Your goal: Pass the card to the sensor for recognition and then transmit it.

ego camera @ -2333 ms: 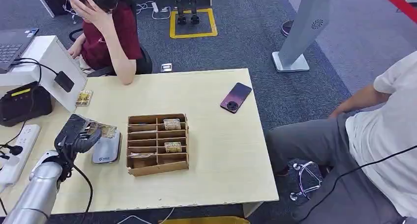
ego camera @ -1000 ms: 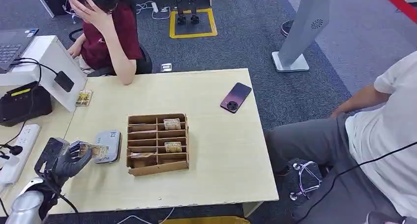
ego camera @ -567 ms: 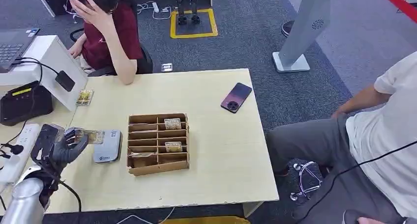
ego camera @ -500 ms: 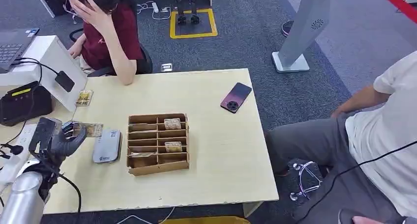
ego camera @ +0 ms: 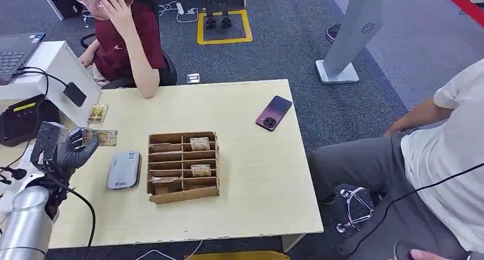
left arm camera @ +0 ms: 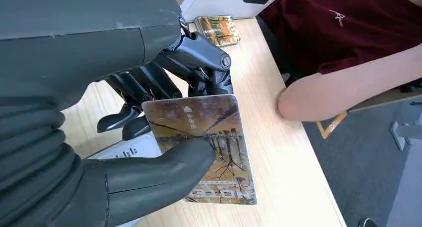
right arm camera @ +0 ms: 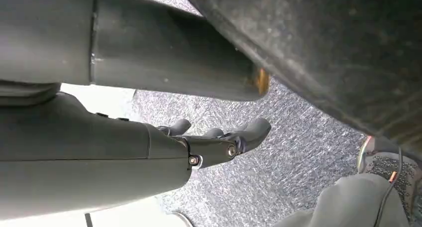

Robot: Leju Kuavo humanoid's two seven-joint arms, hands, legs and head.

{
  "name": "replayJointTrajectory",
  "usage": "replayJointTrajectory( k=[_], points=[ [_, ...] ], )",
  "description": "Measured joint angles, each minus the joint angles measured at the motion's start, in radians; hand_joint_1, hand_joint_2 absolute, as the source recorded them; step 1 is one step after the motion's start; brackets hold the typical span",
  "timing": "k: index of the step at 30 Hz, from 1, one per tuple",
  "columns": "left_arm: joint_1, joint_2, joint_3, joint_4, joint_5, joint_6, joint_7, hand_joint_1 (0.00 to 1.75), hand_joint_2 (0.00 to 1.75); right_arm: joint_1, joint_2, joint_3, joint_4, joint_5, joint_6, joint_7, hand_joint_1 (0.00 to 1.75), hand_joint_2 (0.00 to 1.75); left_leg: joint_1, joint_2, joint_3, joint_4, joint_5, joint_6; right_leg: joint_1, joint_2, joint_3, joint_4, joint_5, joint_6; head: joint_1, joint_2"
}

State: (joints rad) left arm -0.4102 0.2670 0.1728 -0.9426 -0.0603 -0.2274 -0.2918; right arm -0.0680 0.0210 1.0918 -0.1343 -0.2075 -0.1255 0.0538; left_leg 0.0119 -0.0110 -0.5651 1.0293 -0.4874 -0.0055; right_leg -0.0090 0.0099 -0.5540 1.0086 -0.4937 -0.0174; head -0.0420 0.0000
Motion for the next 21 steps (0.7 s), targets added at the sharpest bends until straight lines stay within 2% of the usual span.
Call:
replayJointTrajectory(
  k=[7, 15, 18, 21],
  points=[
    [-0.001, 0.000, 0.000, 0.007, -0.004, 0.003, 0.000, 1.75, 1.75, 0.000, 0.000, 0.000, 0.000, 0.000, 0.001, 0.000, 0.00, 0.00, 0.000, 0.000, 0.000, 0.000, 0.000, 0.000, 0.000, 0.000, 0.000, 0.000, 0.000, 0.000, 0.000, 0.000],
    [-0.034, -0.014, -0.009, 0.051, -0.063, 0.066, 0.007, 1.75, 1.75, -0.001, 0.001, 0.002, 0.000, 0.000, 0.006, 0.011, 0.00, 0.00, 0.000, 0.000, 0.000, 0.000, 0.000, 0.000, 0.000, 0.000, 0.000, 0.000, 0.000, 0.000, 0.000, 0.000],
    [-0.050, -0.031, -0.018, 0.097, -0.106, 0.114, 0.005, 1.75, 1.75, -0.002, 0.003, 0.006, 0.000, 0.001, 0.003, 0.011, 0.00, 0.00, 0.000, 0.000, 0.000, 0.000, 0.000, 0.000, 0.000, 0.000, 0.000, 0.000, 0.000, 0.000, 0.000, 0.000],
    [-0.055, -0.045, -0.029, 0.137, -0.140, 0.122, -0.012, 1.75, 1.75, -0.003, 0.004, 0.008, 0.000, -0.002, 0.000, 0.008, 0.00, 0.00, 0.000, 0.001, 0.000, 0.000, 0.000, 0.000, 0.000, 0.001, 0.000, 0.000, 0.000, 0.000, 0.000, 0.000]
  ],
)
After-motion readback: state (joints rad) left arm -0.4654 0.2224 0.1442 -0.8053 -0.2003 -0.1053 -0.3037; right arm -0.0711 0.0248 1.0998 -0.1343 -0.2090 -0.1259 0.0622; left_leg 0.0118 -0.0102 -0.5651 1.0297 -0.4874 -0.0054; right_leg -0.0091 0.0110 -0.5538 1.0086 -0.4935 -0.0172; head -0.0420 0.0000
